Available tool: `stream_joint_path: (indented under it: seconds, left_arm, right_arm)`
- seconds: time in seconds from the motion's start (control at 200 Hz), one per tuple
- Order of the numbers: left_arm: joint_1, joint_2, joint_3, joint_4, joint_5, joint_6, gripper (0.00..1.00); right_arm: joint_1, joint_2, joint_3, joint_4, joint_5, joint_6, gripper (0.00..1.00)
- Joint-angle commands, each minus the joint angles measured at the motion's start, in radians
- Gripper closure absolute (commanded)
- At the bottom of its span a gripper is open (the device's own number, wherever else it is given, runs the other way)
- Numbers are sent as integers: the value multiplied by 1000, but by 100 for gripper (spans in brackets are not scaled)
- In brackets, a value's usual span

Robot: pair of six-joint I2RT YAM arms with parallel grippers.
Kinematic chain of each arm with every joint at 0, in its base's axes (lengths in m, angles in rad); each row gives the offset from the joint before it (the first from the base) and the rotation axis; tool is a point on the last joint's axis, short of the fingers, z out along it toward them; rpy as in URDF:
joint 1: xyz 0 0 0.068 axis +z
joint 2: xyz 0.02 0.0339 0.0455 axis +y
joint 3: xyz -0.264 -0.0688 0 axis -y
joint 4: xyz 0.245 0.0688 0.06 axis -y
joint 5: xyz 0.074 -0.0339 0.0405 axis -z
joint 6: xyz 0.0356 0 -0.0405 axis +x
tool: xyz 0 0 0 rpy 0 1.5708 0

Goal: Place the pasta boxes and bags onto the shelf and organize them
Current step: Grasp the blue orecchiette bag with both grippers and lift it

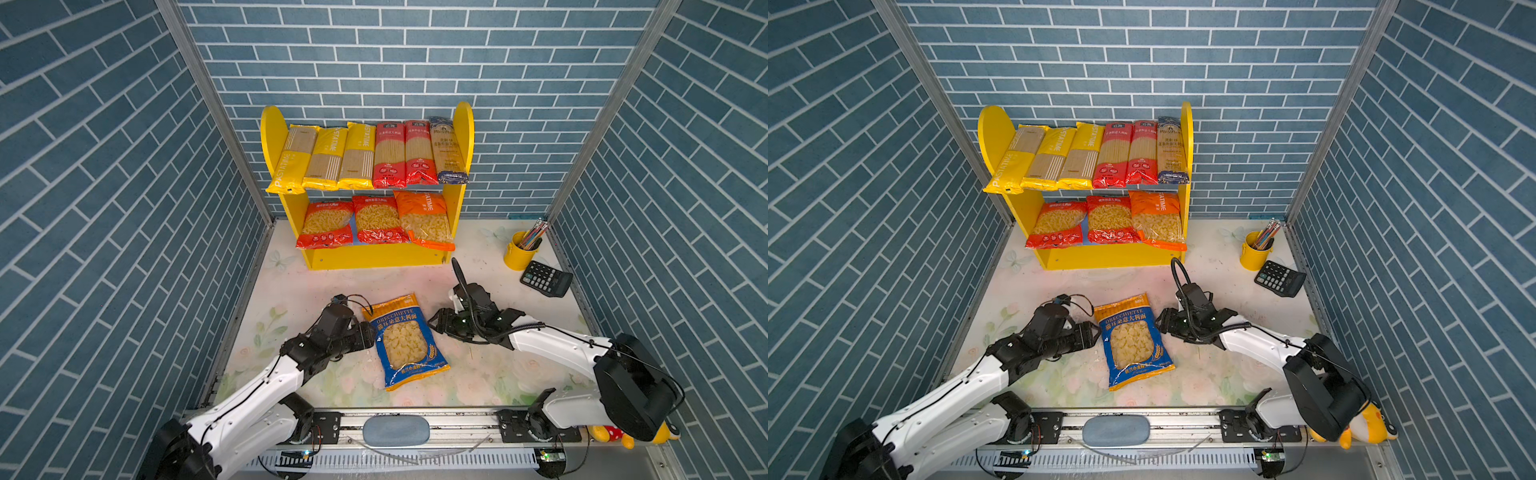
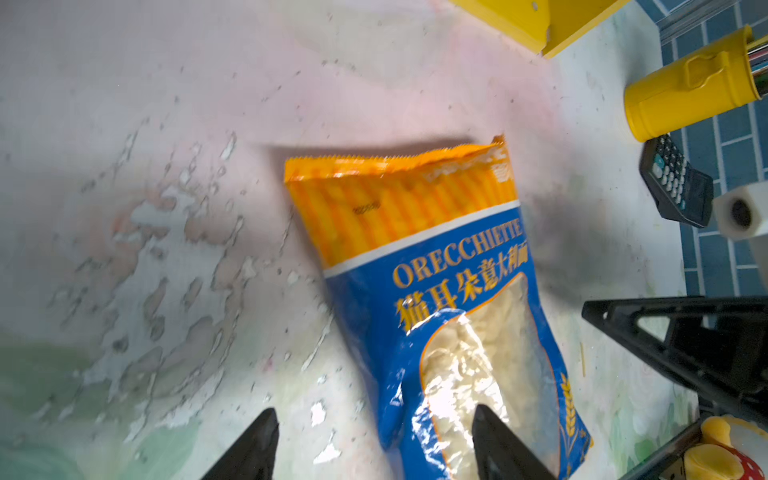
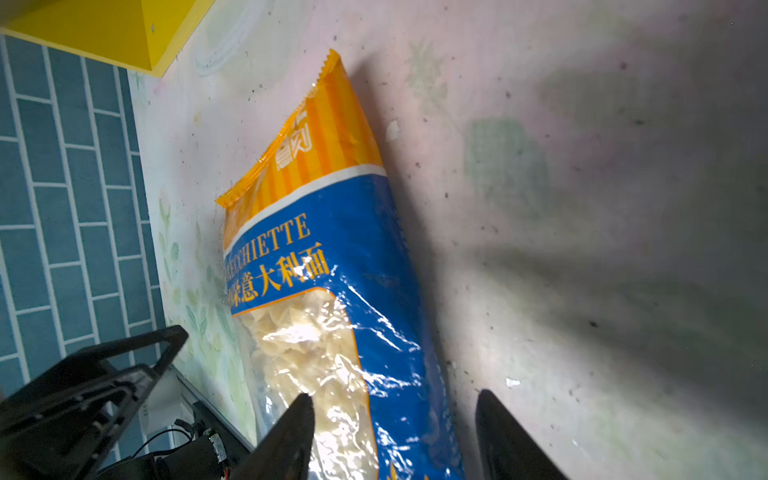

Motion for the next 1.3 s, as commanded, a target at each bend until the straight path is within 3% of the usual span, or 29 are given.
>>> stream_joint_path:
  seconds: [0.0,0.35,0.695,0.88,1.055,1.175,1.295]
  left_arm:
    - [-39,-69,-52,5,-22,-97,23]
    - [-126,96,-64,157,-13,-128,24]
    - [-141,217,-73,344,-14,-147,28]
    - [-141,290,-64,405,1,-141,33]
    - [-142,335,-71,457,9,-143,47]
    - [-140,340,-70,456,7,-141,53]
    - [-139,323,-68,430,-8,-124,58]
  right_arm:
    - [-3,51,61,-37,-41,-92,33]
    - [-4,161,70,53,-94,-43,32]
    - [1,207,49,167,-145,20,41]
    - [8,212,23,222,-152,48,49]
    - [14,231,16,250,-168,59,55]
    - [12,227,20,196,-143,31,40]
    - [10,217,49,58,-77,-36,35]
